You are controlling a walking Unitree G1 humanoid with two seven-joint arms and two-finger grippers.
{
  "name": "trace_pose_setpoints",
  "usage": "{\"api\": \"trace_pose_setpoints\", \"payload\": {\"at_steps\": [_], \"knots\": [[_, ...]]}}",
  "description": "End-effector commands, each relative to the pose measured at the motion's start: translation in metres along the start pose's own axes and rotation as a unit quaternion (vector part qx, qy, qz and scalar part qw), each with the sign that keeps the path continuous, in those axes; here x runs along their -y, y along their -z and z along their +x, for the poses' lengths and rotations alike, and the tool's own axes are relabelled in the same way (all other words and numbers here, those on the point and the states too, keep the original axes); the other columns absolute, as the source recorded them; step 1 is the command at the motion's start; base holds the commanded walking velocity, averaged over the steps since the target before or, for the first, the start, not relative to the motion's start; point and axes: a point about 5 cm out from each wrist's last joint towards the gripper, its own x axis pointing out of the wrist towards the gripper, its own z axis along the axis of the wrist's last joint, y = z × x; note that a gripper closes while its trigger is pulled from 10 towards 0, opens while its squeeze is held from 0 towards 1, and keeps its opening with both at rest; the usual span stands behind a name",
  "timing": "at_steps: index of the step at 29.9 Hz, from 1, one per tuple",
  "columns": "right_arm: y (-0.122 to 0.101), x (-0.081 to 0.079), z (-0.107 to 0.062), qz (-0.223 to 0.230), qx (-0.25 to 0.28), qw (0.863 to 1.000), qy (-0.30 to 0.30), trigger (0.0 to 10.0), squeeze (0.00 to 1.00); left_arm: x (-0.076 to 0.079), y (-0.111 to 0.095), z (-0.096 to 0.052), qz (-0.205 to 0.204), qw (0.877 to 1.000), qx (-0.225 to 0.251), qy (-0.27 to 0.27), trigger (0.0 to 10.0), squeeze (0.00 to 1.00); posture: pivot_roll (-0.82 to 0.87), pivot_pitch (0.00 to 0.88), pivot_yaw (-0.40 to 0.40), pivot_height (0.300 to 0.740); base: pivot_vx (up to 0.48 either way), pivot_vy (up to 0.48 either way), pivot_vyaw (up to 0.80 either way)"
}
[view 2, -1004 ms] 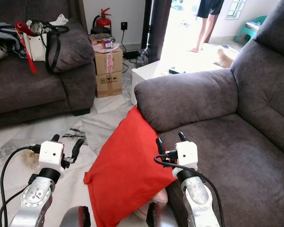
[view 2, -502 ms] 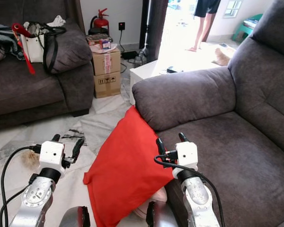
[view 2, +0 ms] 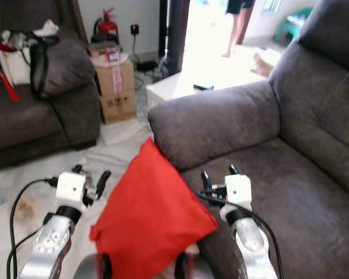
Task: Move the pillow to the sofa from floor
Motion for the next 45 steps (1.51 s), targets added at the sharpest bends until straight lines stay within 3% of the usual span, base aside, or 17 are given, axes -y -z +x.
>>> {"api": "trace_pose_setpoints", "payload": {"at_steps": [1, 10, 21, 22, 23, 26, 28, 33, 34, 45], "knots": [[0.004, -0.001, -0.002, -0.002, -0.010, 1.000, -0.003, 10.0, 0.00, 0.000, 0.002, -0.002, -0.001, 1.000, -0.008, 0.001, 10.0, 0.00, 0.02, 0.031, -0.085, 0.591, 0.000, 0.000, 0.00], [0.024, 0.011, -0.006, 0.059, -0.056, 0.996, 0.039, 10.0, 0.00, -0.001, 0.014, -0.011, -0.008, 0.999, -0.042, 0.006, 10.0, 0.00, 0.02, 0.049, -0.091, 0.591, 0.000, 0.000, 0.00], [0.057, 0.024, -0.009, 0.152, -0.141, 0.976, 0.066, 10.0, 0.00, -0.009, 0.019, -0.017, -0.015, 0.998, -0.058, -0.011, 10.0, 0.00, 0.02, 0.085, -0.090, 0.591, 0.000, 0.000, 0.00], [0.058, 0.024, -0.008, 0.161, -0.145, 0.974, 0.066, 10.0, 0.33, -0.009, 0.019, -0.017, -0.016, 0.998, -0.059, -0.011, 10.0, 0.00, 0.03, 0.090, -0.091, 0.591, 0.000, 0.000, 0.00], [0.059, 0.025, -0.005, 0.175, -0.148, 0.971, 0.066, 10.0, 1.00, -0.010, 0.019, -0.016, -0.018, 0.998, -0.060, -0.013, 10.0, 0.00, 0.03, 0.097, -0.092, 0.591, 0.000, 0.000, 0.00], [0.060, 0.024, -0.002, 0.201, -0.149, 0.966, 0.063, 10.0, 1.00, -0.010, 0.019, -0.017, -0.020, 0.998, -0.060, -0.014, 10.0, 0.00, 0.03, 0.098, -0.095, 0.591, 0.000, 0.000, 0.00], [0.060, 0.024, 0.002, 0.245, -0.150, 0.956, 0.062, 10.0, 1.00, -0.011, 0.018, -0.016, -0.022, 0.998, -0.061, -0.016, 10.0, 0.00, 0.04, 0.104, -0.100, 0.591, 0.000, 0.000, 0.00], [0.065, 0.028, 0.000, 0.259, -0.160, 0.951, 0.057, 10.0, 1.00, -0.012, 0.019, -0.018, -0.023, 0.998, -0.064, -0.018, 10.0, 0.00, 0.05, 0.108, -0.104, 0.591, 0.000, 0.000, 0.00], [0.067, 0.029, -0.002, 0.259, -0.165, 0.950, 0.057, 10.0, 0.00, -0.013, 0.020, -0.019, -0.023, 0.997, -0.065, -0.019, 10.0, 0.00, 0.05, 0.109, -0.103, 0.591, 0.000, 0.000, 0.00], [0.083, 0.025, -0.015, 0.289, -0.193, 0.935, 0.062, 10.0, 0.00, -0.011, 0.022, -0.020, -0.023, 0.997, -0.074, -0.006, 10.0, 0.00, 0.04, 0.127, -0.079, 0.591, 0.000, 0.000, 0.00]]}}
